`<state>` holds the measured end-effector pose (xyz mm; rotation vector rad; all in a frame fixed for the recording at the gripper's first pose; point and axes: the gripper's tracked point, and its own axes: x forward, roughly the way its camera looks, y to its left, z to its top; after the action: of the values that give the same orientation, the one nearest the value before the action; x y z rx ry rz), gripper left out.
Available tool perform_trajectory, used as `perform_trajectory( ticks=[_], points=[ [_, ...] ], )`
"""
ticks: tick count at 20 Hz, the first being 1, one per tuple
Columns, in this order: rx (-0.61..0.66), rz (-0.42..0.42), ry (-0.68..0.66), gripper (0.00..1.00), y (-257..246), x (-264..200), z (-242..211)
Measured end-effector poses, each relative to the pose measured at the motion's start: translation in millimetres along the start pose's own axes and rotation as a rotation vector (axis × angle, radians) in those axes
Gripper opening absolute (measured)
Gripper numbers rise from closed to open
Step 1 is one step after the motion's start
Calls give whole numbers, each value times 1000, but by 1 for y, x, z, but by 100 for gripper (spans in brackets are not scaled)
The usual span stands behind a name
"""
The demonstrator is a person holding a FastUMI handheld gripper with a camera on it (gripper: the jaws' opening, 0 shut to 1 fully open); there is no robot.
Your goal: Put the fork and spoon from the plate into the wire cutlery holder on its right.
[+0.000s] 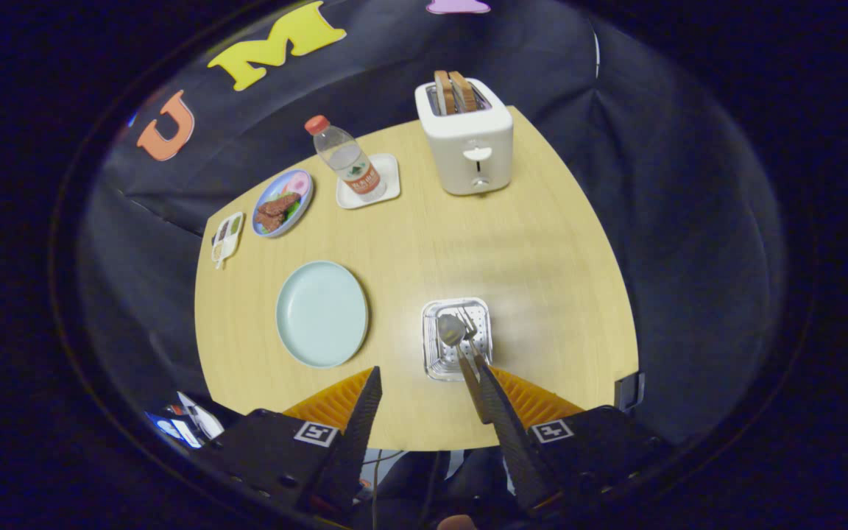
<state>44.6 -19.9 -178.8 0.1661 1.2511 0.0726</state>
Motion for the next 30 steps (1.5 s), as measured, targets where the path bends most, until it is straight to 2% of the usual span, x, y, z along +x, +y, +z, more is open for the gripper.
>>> perform_trajectory(
  ticks=[2, 4, 11, 17, 23, 30],
  points=[
    [-43, -7, -110, 89, 8, -10, 20],
    [-76, -9, -224, 94, 19, -24, 39],
    [-155, 41, -604, 96, 62, -101, 76],
    [-224, 58, -918, 97, 84, -162, 68],
    [-189, 82, -1031, 97, 83, -180, 28],
    [-198, 96, -1061, 97, 84, -189, 22]
  ],
)
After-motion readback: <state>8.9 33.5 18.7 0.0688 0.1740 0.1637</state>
